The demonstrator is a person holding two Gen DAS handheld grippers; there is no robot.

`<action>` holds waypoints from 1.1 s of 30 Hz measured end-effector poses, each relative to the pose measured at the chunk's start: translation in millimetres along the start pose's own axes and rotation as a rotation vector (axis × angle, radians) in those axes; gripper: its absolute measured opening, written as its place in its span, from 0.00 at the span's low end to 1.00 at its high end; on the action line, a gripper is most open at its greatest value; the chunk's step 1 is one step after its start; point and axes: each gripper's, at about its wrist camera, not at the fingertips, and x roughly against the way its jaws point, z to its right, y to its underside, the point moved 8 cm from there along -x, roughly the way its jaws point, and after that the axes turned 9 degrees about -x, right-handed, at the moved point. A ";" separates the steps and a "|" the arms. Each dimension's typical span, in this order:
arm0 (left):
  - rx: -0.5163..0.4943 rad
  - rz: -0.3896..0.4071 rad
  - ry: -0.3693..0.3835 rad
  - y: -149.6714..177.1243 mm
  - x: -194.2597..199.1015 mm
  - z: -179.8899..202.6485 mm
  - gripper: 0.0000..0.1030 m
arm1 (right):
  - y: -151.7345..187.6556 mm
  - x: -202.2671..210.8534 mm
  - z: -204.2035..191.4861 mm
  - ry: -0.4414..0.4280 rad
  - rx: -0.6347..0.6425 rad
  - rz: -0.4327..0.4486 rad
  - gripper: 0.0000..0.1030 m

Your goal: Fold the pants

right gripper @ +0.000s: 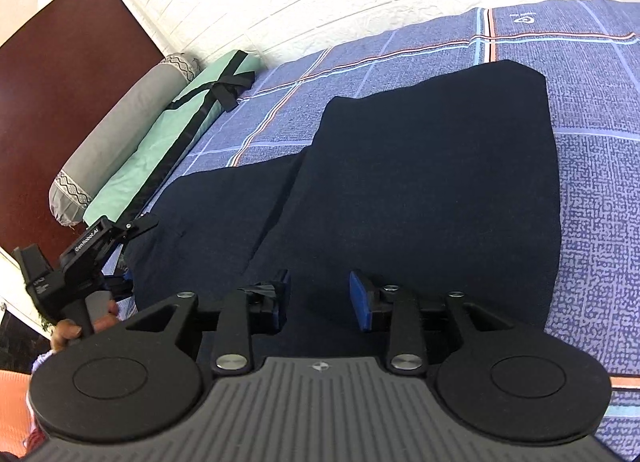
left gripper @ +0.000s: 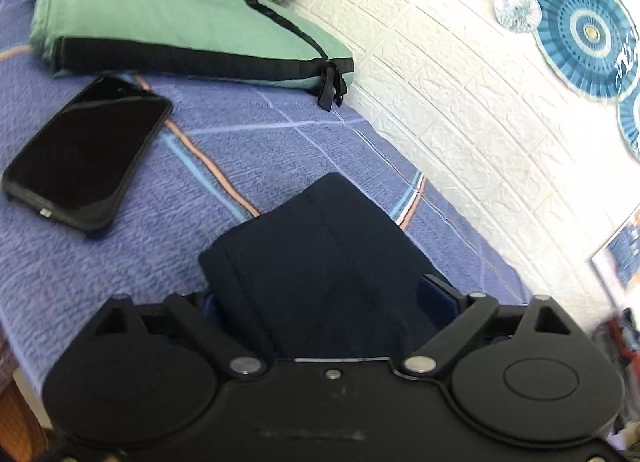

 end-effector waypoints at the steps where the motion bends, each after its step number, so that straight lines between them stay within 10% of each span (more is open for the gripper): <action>1: -0.013 -0.001 -0.013 -0.2 -5.9 1.4 0.90 | 0.3 -0.1 -0.5 0.002 0.004 0.001 0.58; 3: -0.023 -0.008 -0.017 0.1 -6.0 9.1 0.73 | 1.0 0.3 -1.1 0.005 0.010 0.002 0.58; 4: -0.023 -0.021 -0.001 1.4 -7.3 12.8 0.43 | 1.3 0.4 -1.3 0.005 0.010 0.002 0.58; 6: -0.018 -0.069 0.025 7.7 -12.5 19.0 0.16 | 1.6 1.0 -1.0 0.002 0.007 0.003 0.59; 9: -0.047 -0.051 -0.001 7.8 -9.1 27.7 0.11 | 1.8 2.1 -0.5 -0.003 0.002 0.000 0.59; 21: -0.325 0.093 0.278 -16.0 54.4 194.2 0.10 | -0.8 37.3 12.0 -0.061 -0.046 0.066 0.60; 26: -0.437 -0.054 0.471 47.2 47.4 283.4 0.13 | 1.9 79.5 37.6 -0.046 -0.062 0.137 0.63; 33: -0.504 -0.308 0.558 141.0 34.5 317.0 0.45 | 12.6 121.8 95.2 0.051 -0.179 0.230 0.78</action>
